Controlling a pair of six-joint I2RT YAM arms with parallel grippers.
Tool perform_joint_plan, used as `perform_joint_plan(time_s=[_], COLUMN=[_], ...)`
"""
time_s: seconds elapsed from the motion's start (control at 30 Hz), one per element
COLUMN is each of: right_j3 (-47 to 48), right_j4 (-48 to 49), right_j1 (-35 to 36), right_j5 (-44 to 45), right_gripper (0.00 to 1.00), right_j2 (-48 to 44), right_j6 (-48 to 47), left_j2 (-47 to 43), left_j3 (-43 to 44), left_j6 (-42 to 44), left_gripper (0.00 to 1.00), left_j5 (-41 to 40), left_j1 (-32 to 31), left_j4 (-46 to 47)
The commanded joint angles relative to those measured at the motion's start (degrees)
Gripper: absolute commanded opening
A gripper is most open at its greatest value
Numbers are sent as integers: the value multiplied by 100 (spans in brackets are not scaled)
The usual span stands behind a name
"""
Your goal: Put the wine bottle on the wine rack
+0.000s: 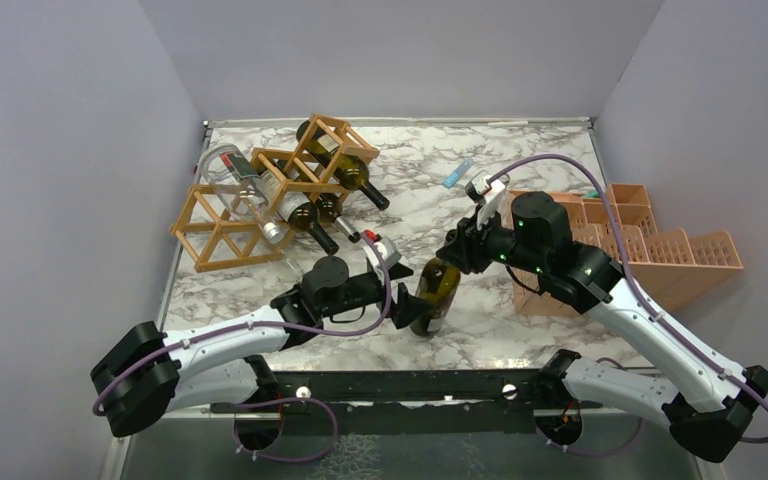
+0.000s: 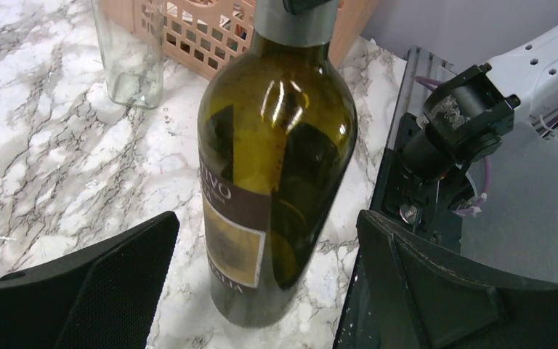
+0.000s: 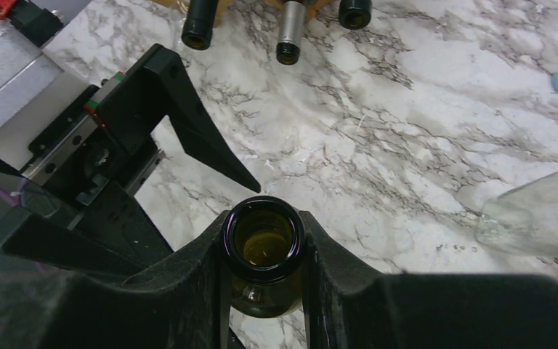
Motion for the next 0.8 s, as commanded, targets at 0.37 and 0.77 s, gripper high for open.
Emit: perform_joint_plan(time_s=[0.37, 0.77], right_j3=[34, 147], right_j4=[1280, 504], right_j1=[-15, -10], right_j5=[-1217, -988], right_gripper=[1, 36], right_j2=[-145, -413], right_j6=[641, 625], left_j2=[847, 857], left_j3=[-120, -72], left_j6=[22, 1429], left_gripper=[99, 0], left_j5=[755, 99], left_j1=[-101, -174], left_j4=[1722, 1934])
